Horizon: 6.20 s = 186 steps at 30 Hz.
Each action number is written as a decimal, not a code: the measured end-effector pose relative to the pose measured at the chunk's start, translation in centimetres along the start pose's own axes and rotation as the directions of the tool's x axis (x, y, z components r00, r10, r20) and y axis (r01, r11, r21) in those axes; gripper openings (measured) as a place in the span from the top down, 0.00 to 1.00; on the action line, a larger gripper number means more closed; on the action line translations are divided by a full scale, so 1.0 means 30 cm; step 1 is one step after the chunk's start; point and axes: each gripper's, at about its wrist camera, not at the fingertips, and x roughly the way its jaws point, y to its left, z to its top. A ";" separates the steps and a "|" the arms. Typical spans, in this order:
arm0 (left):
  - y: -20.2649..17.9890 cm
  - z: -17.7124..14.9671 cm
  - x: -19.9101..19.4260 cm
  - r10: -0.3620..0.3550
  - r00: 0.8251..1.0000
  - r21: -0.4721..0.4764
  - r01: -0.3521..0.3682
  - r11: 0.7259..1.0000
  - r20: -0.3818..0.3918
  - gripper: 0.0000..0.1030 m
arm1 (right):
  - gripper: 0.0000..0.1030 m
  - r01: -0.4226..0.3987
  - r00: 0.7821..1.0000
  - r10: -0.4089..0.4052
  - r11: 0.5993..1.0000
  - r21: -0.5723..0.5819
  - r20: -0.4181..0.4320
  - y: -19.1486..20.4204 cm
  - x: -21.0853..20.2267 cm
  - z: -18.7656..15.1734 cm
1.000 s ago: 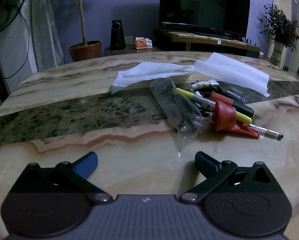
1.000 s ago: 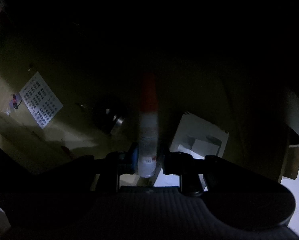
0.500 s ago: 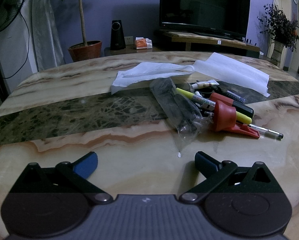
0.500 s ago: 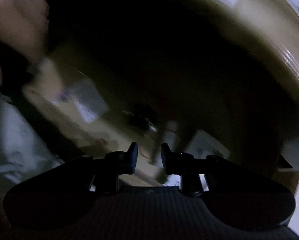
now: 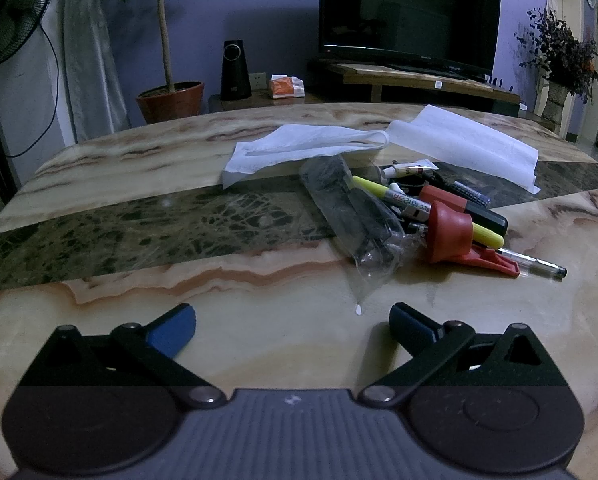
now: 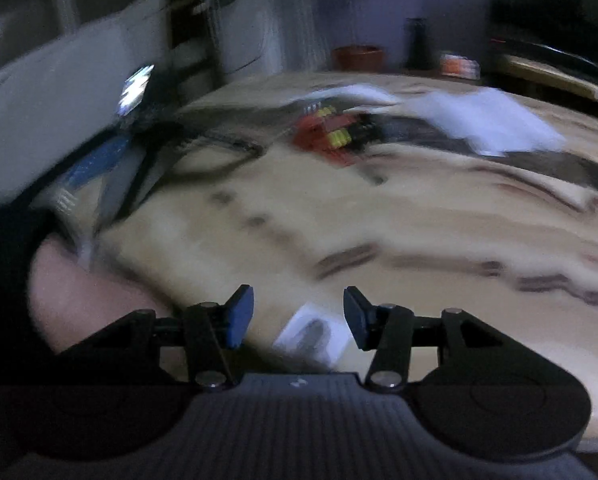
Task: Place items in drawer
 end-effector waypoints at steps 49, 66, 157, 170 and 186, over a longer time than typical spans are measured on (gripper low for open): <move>0.000 0.000 0.000 0.000 1.000 0.000 0.000 1.000 0.000 0.00 | 0.41 0.261 0.965 -0.226 0.847 -0.462 0.132 0.075 0.653 0.683; 0.000 0.000 0.000 0.000 1.000 0.000 0.000 1.000 0.000 0.00 | 0.41 0.267 0.953 -0.296 0.711 -0.650 0.067 0.072 0.924 0.718; 0.000 0.000 0.000 0.000 1.000 0.000 0.000 1.000 0.000 0.00 | 0.31 0.204 0.977 -0.211 0.880 -0.429 0.032 0.016 0.122 0.111; 0.000 0.000 0.000 0.000 1.000 0.000 0.000 1.000 0.000 0.00 | 0.93 0.178 0.978 -0.204 0.937 -0.300 -0.055 -0.018 0.222 0.131; 0.000 0.000 0.000 0.000 1.000 0.000 0.000 1.000 0.000 0.00 | 0.79 0.191 0.979 -0.202 0.948 -0.256 -0.018 -0.035 0.204 0.152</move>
